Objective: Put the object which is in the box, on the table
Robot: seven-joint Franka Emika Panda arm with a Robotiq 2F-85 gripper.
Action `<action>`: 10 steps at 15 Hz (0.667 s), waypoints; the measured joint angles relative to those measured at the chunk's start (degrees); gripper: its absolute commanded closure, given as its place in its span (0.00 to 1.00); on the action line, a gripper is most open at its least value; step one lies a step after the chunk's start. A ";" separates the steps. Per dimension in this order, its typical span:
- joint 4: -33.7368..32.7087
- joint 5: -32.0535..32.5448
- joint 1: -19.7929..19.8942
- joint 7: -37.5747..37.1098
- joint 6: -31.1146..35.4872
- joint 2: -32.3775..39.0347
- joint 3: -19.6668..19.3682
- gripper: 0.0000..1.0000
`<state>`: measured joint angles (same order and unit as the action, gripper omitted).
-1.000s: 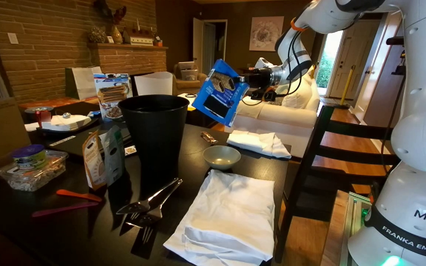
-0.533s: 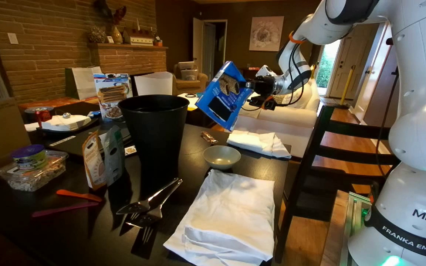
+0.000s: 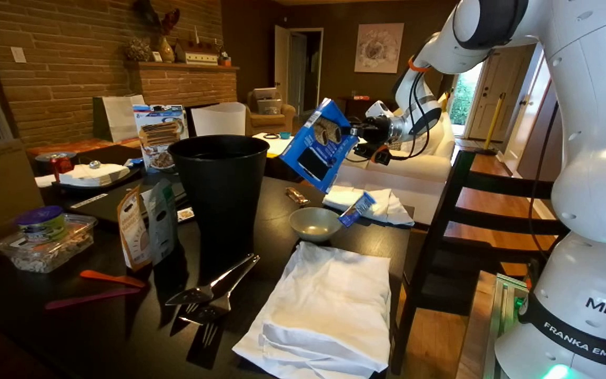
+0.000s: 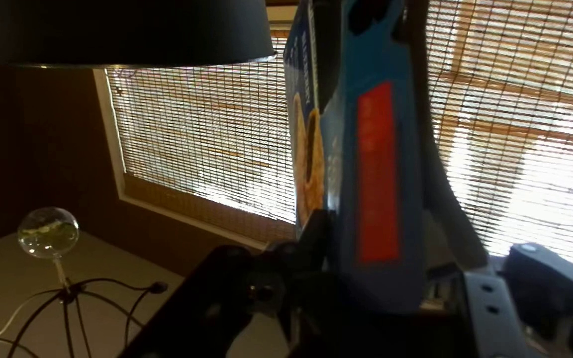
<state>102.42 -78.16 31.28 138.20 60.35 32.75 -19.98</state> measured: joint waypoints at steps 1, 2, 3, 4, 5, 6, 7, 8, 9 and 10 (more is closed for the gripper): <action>-0.26 0.00 0.02 0.40 0.00 0.26 0.01 0.91; -0.54 0.00 0.02 0.84 0.00 0.52 0.01 0.91; -0.78 0.00 0.02 1.07 0.00 0.77 0.03 0.91; -0.98 0.00 0.02 1.25 0.00 1.03 0.04 0.91; -1.15 0.00 0.01 1.31 0.00 1.27 0.08 0.91; -1.33 0.00 0.01 1.33 0.00 1.47 0.11 0.91; -1.40 -0.08 0.09 0.98 -0.51 1.59 0.25 0.91; -1.40 -0.49 0.20 0.28 -1.31 1.67 0.47 0.91; -1.43 -0.61 0.26 -0.25 -2.06 1.67 0.61 0.91; -1.46 -1.01 0.27 -0.37 -2.26 1.67 0.65 0.91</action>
<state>100.96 -79.17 31.54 137.83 58.09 34.41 -19.34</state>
